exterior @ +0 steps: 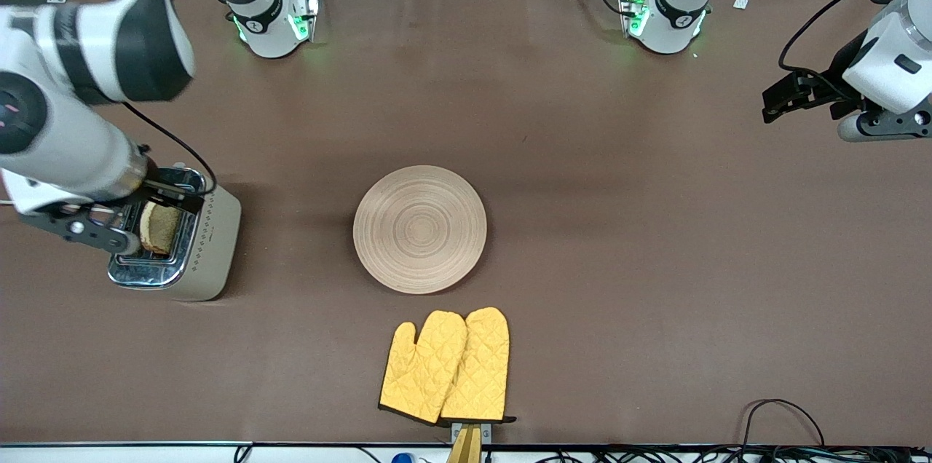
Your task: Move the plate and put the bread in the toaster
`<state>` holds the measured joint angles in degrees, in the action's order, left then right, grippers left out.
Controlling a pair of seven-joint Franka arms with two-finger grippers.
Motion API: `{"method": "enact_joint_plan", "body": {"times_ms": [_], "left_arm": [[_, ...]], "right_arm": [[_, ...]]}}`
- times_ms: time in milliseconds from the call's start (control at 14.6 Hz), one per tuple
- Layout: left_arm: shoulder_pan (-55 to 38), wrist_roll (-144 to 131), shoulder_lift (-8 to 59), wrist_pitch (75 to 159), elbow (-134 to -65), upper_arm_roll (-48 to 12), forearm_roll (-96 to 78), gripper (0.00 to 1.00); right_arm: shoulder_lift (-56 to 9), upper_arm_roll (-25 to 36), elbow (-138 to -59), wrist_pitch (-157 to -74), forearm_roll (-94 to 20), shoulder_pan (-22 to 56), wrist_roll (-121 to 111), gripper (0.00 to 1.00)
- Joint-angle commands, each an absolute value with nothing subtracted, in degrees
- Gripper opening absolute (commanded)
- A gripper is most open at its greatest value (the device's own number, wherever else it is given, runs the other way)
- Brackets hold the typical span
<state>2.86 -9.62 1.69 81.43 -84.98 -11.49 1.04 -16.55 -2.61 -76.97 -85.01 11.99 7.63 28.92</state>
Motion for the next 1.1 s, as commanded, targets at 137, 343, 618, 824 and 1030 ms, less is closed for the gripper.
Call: {"method": "enact_joint_plan", "body": {"times_ms": [137, 343, 618, 824, 1030], "left_arm": [[2.72, -9.32, 2.02, 81.30, -84.02, -11.51, 1.14, 1.00], [2.81, -9.49, 2.20, 81.30, -83.67, -11.51, 1.14, 1.00], [2.81, -9.23, 3.60, 81.21, -81.65, -11.51, 1.05, 1.00], [2.81, -9.23, 3.60, 81.21, -81.65, -11.51, 1.14, 1.00], [2.72, -9.40, 3.60, 81.21, -81.65, -11.51, 1.23, 1.00]], "right_arm": [[-10.21, -3.08, -78.57, -85.08, 4.25, -1.30, 18.04, 1.00], [-5.21, -3.25, -83.47, -87.52, 0.88, -2.90, 16.18, 1.00], [1.39, -2.99, -93.41, -94.56, -2.11, -3.86, 8.20, 1.00], [3.07, -2.90, -95.10, -94.40, -1.67, -4.04, 3.01, 1.00], [3.25, -1.24, -94.83, -93.87, -0.80, -3.78, -1.30, 1.00]]}}
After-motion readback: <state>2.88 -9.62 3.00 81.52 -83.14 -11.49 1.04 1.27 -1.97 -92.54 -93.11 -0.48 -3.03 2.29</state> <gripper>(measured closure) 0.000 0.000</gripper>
